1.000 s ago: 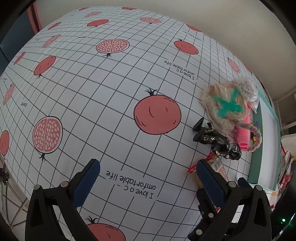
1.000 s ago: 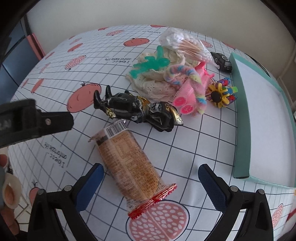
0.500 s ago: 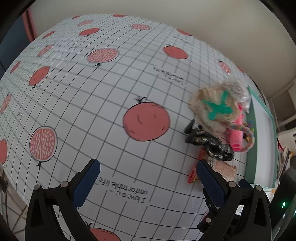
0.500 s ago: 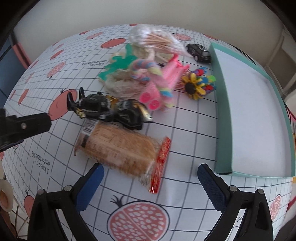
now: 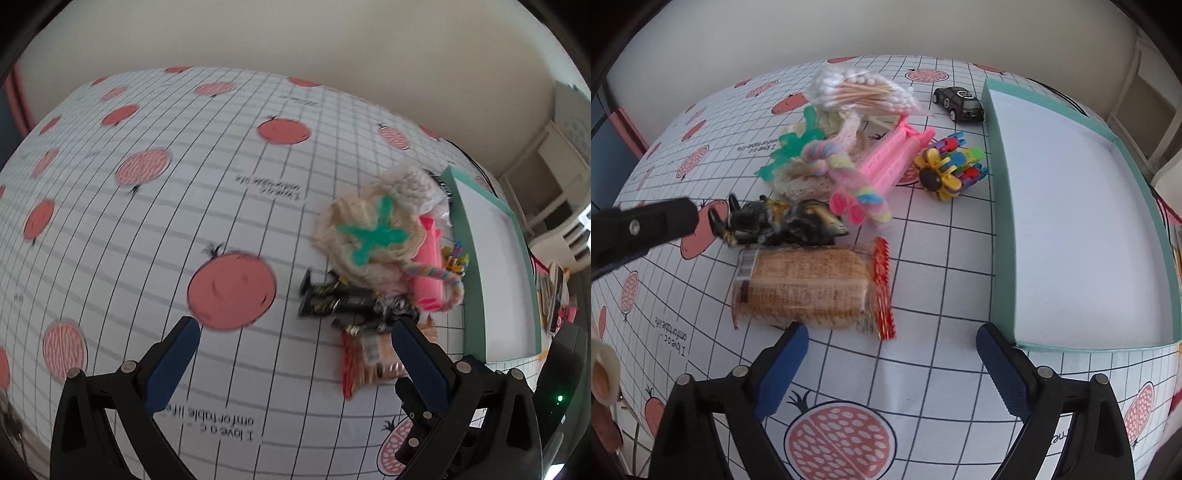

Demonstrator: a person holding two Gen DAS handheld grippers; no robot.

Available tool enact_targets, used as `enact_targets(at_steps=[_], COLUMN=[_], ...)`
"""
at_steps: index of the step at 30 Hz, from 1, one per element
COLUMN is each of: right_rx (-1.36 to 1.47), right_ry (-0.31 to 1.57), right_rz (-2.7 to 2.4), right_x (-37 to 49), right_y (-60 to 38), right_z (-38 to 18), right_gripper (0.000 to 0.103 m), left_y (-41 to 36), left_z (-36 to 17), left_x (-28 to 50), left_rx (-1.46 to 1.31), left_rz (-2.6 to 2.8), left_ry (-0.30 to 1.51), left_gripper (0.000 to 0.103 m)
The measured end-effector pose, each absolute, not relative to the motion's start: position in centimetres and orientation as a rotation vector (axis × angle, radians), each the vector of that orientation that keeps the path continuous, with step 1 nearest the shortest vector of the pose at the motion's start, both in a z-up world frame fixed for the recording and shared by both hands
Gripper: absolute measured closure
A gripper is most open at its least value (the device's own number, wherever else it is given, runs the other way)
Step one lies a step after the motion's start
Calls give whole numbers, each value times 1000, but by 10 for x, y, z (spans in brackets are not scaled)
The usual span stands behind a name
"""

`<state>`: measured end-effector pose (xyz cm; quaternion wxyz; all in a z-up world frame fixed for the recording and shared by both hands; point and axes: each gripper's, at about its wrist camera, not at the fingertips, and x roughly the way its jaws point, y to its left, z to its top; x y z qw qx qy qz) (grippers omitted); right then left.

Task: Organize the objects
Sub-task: 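Position the right gripper over the biscuit packet while the left approaches the action figure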

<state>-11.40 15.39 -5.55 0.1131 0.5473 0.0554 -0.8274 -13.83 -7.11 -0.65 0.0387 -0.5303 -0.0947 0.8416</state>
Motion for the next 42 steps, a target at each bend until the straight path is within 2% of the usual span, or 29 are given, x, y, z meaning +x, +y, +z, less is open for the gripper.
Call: enact_targets(at_steps=[5, 11, 14, 18, 22, 30, 42], right_rx=[1582, 1517, 1474, 1458, 1456, 1441, 1499], right_ry=[222, 140, 80, 110, 95, 314, 448], right_rz=[-2433, -2439, -2438, -2448, -2476, -2555, -2530], right_x=[-117, -115, -120, -127, -122, -132, -113], right_y=[157, 138, 132, 115, 102, 76, 110], right_z=[-48, -39, -34, -37, -39, -55, -53], right_gripper=[11, 11, 11, 10, 10, 10, 10], left_y=[-70, -81, -94, -111, -117, -115, -108], left_z=[-15, -22, -20, -16, -16, -22, -17], left_x=[-151, -152, -151, -147, -147, -148, -150], left_rx=[-1674, -1734, -1760, -1765, -1769, -1802, -1774], left_rz=[2587, 2598, 2637, 2673, 2690, 2662, 2639], left_ry=[-197, -214, -273, -380, -398, -378, -402], left_gripper=[0, 0, 0, 0, 0, 0, 0])
